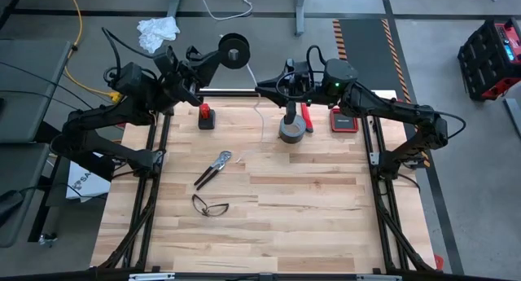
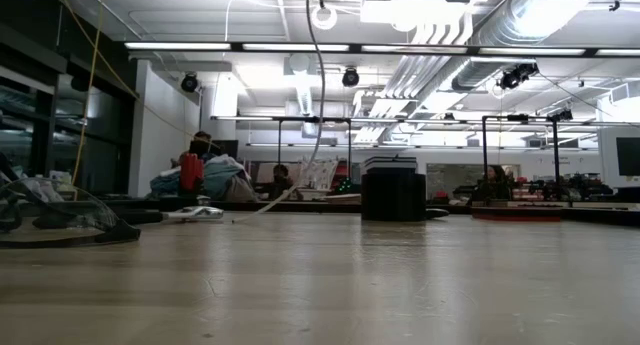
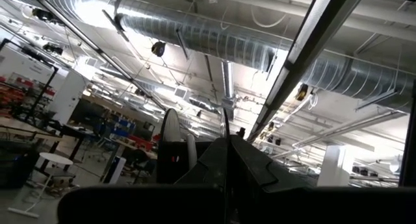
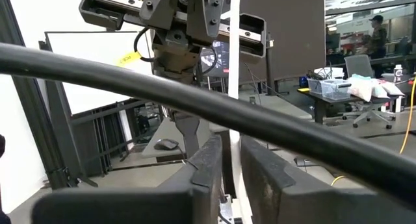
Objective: Coil cords
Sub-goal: Coil the white wire onto the black spool
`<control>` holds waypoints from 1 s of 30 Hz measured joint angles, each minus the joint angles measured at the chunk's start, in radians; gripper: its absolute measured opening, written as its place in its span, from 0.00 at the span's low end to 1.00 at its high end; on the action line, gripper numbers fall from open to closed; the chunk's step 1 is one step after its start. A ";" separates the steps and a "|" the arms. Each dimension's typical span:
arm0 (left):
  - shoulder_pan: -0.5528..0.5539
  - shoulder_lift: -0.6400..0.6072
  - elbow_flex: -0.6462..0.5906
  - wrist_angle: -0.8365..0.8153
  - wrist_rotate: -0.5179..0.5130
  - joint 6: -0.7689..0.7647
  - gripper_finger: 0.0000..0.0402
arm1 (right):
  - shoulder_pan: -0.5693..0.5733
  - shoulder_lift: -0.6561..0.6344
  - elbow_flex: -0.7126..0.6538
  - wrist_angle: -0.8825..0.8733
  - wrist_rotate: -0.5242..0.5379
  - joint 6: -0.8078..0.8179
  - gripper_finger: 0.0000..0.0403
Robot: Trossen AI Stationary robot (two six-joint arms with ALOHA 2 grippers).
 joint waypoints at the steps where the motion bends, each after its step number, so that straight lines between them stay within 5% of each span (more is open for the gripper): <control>1: 0.000 0.000 0.000 0.000 0.000 0.000 0.00 | 0.000 0.000 0.000 0.000 0.000 0.000 0.10; 9: 0.000 0.000 0.000 0.000 -0.004 0.000 0.00 | 0.000 0.000 0.000 -0.006 -0.007 0.007 0.04; 21: 0.000 0.001 0.000 0.003 -0.005 0.001 0.00 | 0.000 0.000 0.000 -0.055 -0.010 0.003 0.18; 30: 0.000 0.001 0.000 0.003 -0.009 0.001 0.00 | 0.000 0.000 0.000 -0.058 -0.010 -0.026 0.10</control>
